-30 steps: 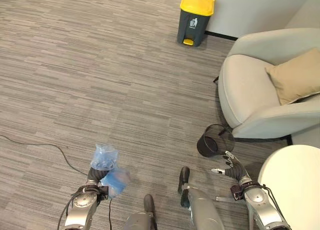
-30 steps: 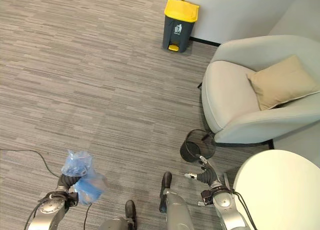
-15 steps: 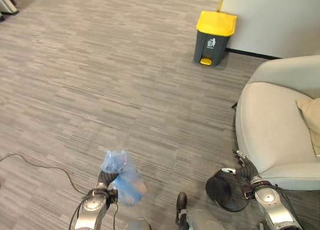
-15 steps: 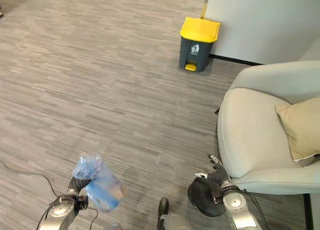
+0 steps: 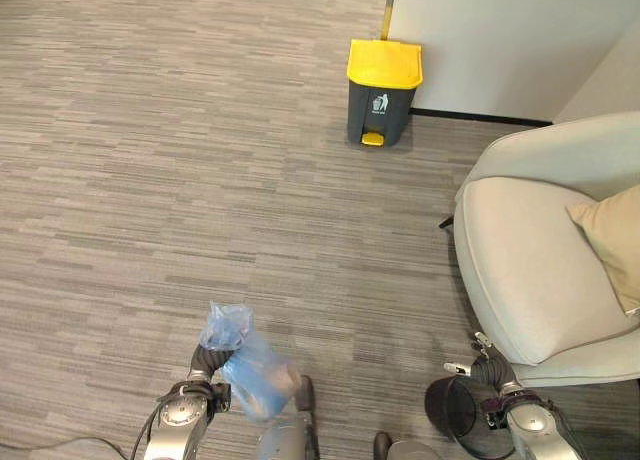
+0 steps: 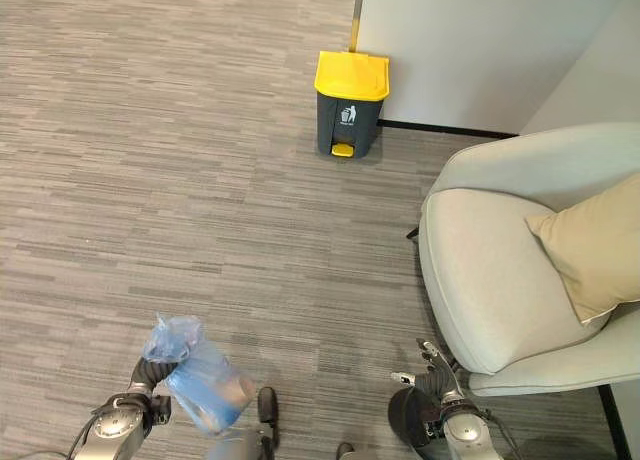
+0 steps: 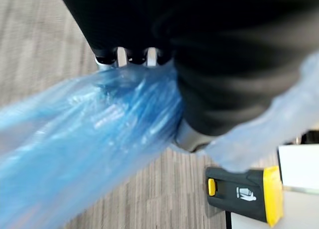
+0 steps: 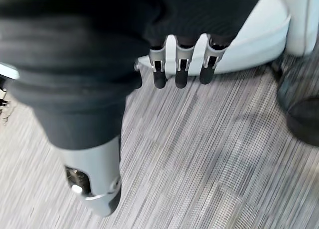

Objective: Gather garbage on tea table into small bin, then transfer packed bag to large trash can.

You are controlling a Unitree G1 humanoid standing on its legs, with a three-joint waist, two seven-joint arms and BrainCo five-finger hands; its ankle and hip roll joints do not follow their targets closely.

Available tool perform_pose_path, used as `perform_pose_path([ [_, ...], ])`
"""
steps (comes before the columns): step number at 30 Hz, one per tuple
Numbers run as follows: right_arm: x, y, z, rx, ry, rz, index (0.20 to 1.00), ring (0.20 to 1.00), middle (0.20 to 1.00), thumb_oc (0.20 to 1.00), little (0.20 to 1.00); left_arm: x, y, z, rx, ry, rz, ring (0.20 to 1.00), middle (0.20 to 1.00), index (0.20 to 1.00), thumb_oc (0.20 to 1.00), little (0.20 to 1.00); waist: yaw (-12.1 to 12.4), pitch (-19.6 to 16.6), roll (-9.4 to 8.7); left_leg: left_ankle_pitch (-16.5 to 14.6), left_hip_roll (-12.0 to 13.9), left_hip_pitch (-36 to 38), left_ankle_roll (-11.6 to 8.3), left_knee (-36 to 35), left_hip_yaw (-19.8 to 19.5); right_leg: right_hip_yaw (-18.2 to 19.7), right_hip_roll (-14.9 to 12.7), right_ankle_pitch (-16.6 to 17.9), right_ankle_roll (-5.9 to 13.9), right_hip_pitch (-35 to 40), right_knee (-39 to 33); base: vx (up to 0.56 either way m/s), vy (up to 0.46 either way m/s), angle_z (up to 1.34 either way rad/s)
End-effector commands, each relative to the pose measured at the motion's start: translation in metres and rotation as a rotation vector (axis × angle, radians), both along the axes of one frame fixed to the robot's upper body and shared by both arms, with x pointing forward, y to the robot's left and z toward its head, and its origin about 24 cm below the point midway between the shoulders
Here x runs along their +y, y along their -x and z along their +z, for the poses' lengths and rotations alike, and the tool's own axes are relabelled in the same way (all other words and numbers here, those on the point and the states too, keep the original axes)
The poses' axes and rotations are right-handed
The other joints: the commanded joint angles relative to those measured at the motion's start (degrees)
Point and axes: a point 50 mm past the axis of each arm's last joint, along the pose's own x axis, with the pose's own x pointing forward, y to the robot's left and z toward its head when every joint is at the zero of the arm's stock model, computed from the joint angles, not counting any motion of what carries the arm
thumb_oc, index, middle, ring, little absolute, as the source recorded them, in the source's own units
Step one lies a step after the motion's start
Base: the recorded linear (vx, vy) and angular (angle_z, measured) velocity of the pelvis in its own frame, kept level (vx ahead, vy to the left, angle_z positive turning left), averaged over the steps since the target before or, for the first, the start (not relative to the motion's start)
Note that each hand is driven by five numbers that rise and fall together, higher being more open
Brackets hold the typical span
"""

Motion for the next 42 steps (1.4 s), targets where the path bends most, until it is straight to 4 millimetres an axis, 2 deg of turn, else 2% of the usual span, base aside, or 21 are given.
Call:
perform_pose_path([
  [1,0.004,-0.025,0.021,-0.122,-0.016,0.024,1.000,1.000,1.000,1.000,1.000,0.012,-0.003,0.024,-0.110,-0.089,-0.027,0.200,0.200,0.200,0.200,0.200,2.89,0.87,-0.76,-8.75,2.42,0.52,-3.87,6.17,-0.43,1.54,0.82,6.60,0.72,-3.51,0.85,0.19,0.107,-0.22],
  [4,0.006,-0.028,0.023,-0.128,-0.020,0.028,1.000,1.000,1.000,1.000,1.000,0.014,-0.004,0.026,-0.117,-0.088,-0.012,0.200,0.200,0.200,0.200,0.200,2.95,1.01,-0.41,-9.50,2.36,2.29,-3.82,5.13,0.47,-0.21,0.23,8.53,0.74,-6.10,0.55,0.15,0.033,-0.32],
  [5,0.005,-0.031,0.026,-0.140,-0.019,0.032,1.000,1.000,1.000,1.000,1.000,0.014,-0.005,0.026,-0.121,-0.083,-0.004,0.200,0.200,0.200,0.200,0.200,2.73,1.21,0.03,-10.45,2.91,3.86,-4.22,4.41,1.45,-3.34,-0.70,9.21,0.71,-8.78,-2.11,0.20,0.000,-0.20],
  [6,0.005,-0.031,0.026,-0.139,-0.019,0.031,1.000,1.000,1.000,1.000,1.000,0.014,-0.005,0.026,-0.121,-0.082,-0.005,0.200,0.200,0.200,0.200,0.200,2.69,1.25,0.10,-10.54,2.97,3.95,-4.25,4.39,1.39,-3.42,-0.64,9.15,0.69,-8.66,-2.14,0.25,-0.042,-0.22],
  [12,0.006,-0.036,0.032,-0.156,-0.007,0.055,1.000,1.000,1.000,1.000,1.000,0.016,-0.003,0.023,-0.112,-0.070,0.015,0.200,0.200,0.200,0.200,0.200,1.85,2.88,-0.08,-15.26,4.92,11.72,-6.41,4.92,3.45,-13.35,-5.09,14.24,2.87,-13.01,-12.73,0.30,-0.150,-0.30],
  [13,0.006,-0.034,0.031,-0.148,-0.002,0.063,1.000,1.000,1.000,1.000,1.000,0.015,-0.003,0.022,-0.109,-0.066,0.014,0.200,0.200,0.200,0.200,0.200,1.43,2.64,0.10,-16.97,5.82,13.84,-7.33,5.13,2.79,-13.40,-5.57,14.97,4.04,-14.08,-13.57,0.37,-0.213,-0.22],
  [15,0.005,-0.031,0.028,-0.137,0.000,0.064,1.000,1.000,1.000,1.000,1.000,0.015,-0.003,0.021,-0.109,-0.065,0.019,0.200,0.200,0.200,0.200,0.200,1.05,2.65,0.06,-17.55,6.35,15.37,-7.98,5.11,2.57,-13.03,-5.77,15.86,4.41,-14.74,-13.41,0.29,-0.250,0.07],
  [16,0.004,-0.028,0.028,-0.130,-0.001,0.061,1.000,1.000,1.000,1.000,1.000,0.015,-0.001,0.021,-0.105,-0.066,0.012,0.200,0.200,0.200,0.200,0.200,0.60,2.47,-0.72,-17.56,6.27,16.11,-8.46,5.22,2.25,-12.56,-6.25,16.39,4.17,-14.70,-13.17,0.42,-0.449,0.18],
  [18,-0.002,-0.023,0.024,-0.107,0.015,0.057,1.000,1.000,1.000,1.000,1.000,0.012,0.002,0.018,-0.093,-0.054,0.001,0.200,0.200,0.200,0.200,0.200,0.18,1.14,-0.30,-13.48,9.38,16.44,-11.10,8.71,1.67,-13.16,-4.80,16.85,2.73,-12.69,-12.34,0.40,-0.441,0.38],
  [20,-0.008,-0.016,0.021,-0.087,0.026,0.045,1.000,1.000,1.000,1.000,1.000,0.008,0.007,0.013,-0.074,-0.030,-0.008,0.200,0.200,0.200,0.200,0.200,-0.18,0.36,0.21,-10.83,11.61,15.44,-11.65,11.90,1.09,-13.86,-3.17,15.38,1.03,-11.14,-12.47,0.28,-0.338,0.53],
  [22,-0.017,-0.013,0.022,-0.085,0.035,0.020,1.000,1.000,1.000,1.000,1.000,0.005,0.006,0.012,-0.073,-0.010,-0.010,0.200,0.200,0.200,0.200,0.200,-0.87,-0.16,0.87,-5.56,13.61,14.39,-12.73,15.90,0.63,-14.70,-1.02,13.17,-0.88,-9.25,-12.43,0.27,-0.310,0.21],
  [25,-0.021,-0.009,0.019,-0.064,0.050,0.011,1.000,1.000,1.000,1.000,1.000,0.003,0.006,0.011,-0.072,0.009,-0.005,0.200,0.200,0.200,0.200,0.200,-1.15,-0.22,0.93,-4.41,14.77,13.28,-11.96,16.83,1.76,-14.90,-0.24,10.98,-2.06,-8.04,-12.41,0.22,-0.164,0.02],
  [26,-0.026,-0.011,0.023,-0.078,0.059,-0.002,1.000,1.000,1.000,1.000,1.000,-0.001,0.003,0.011,-0.080,0.013,-0.012,0.200,0.200,0.200,0.200,0.200,-0.59,0.53,0.55,-8.39,10.68,9.05,-10.33,15.16,-0.36,-13.34,0.70,9.20,-2.29,-6.28,-12.78,0.29,-0.144,0.02],
  [28,-0.030,-0.011,0.024,-0.083,0.067,-0.027,1.000,1.000,1.000,1.000,1.000,-0.003,0.001,0.011,-0.084,0.013,-0.017,0.200,0.200,0.200,0.200,0.200,0.26,1.43,0.06,-9.72,9.04,3.23,-9.75,12.16,0.41,-12.58,0.67,7.88,-2.33,-4.51,-13.07,0.30,-0.112,0.20],
  [29,-0.031,-0.011,0.024,-0.083,0.067,-0.032,1.000,1.000,1.000,1.000,1.000,-0.003,0.000,0.012,-0.085,0.006,-0.020,0.200,0.200,0.200,0.200,0.200,0.82,1.95,-0.02,-7.86,8.38,1.04,-9.97,10.51,-0.24,-12.04,1.37,7.42,-2.43,-3.66,-13.21,0.18,-0.052,0.02],
  [30,-0.031,-0.011,0.024,-0.083,0.066,-0.032,1.000,1.000,1.000,1.000,1.000,-0.003,0.000,0.012,-0.085,0.006,-0.021,0.200,0.200,0.200,0.200,0.200,0.83,1.97,-0.05,-7.81,8.35,1.11,-9.98,10.43,-0.24,-12.04,1.34,7.39,-2.43,-3.64,-13.20,0.19,-0.048,-0.43],
  [31,-0.030,-0.012,0.023,-0.087,0.064,-0.039,1.000,1.000,1.000,1.000,1.000,-0.003,0.000,0.012,-0.086,0.001,-0.025,0.200,0.200,0.200,0.200,0.200,1.58,2.41,0.02,-4.70,8.09,-2.02,-10.29,8.60,-0.50,-11.80,2.23,6.63,-2.61,-1.99,-13.79,0.19,-0.032,-0.50],
  [34,-0.028,-0.011,0.019,-0.078,0.058,-0.050,1.000,1.000,1.000,1.000,1.000,-0.002,-0.001,0.013,-0.087,-0.012,-0.027,0.200,0.200,0.200,0.200,0.200,3.05,2.61,0.26,0.76,7.72,-4.77,-11.26,2.91,-0.64,-10.65,4.17,4.90,-2.73,1.22,-14.45,0.33,-0.010,-0.30],
  [38,-0.026,-0.011,0.016,-0.072,0.046,-0.067,1.000,1.000,1.000,1.000,1.000,-0.002,-0.002,0.014,-0.087,-0.021,-0.027,0.200,0.200,0.200,0.200,0.200,4.99,2.03,0.12,3.21,7.95,-8.74,-11.52,-0.78,-0.69,-8.08,4.81,1.88,-2.14,7.11,-15.08,0.44,0.085,-0.23],
  [39,-0.023,-0.009,0.014,-0.062,0.041,-0.053,1.000,1.000,1.000,1.000,1.000,-0.001,0.002,0.013,-0.080,-0.020,-0.025,0.200,0.200,0.200,0.200,0.200,5.42,1.47,0.39,3.56,8.13,-7.12,-11.29,-1.89,-1.27,-7.05,4.96,1.27,-1.68,7.89,-14.51,0.81,0.241,-0.49],
  [42,-0.013,-0.011,0.012,-0.058,0.026,-0.021,1.000,1.000,1.000,1.000,1.000,0.004,0.005,0.012,-0.069,-0.032,-0.026,0.200,0.200,0.200,0.200,0.200,5.76,-0.03,-0.99,1.22,6.94,-6.56,-9.49,3.26,-0.82,-5.36,1.75,0.94,0.01,9.05,-11.78,0.58,0.253,-0.64],
])
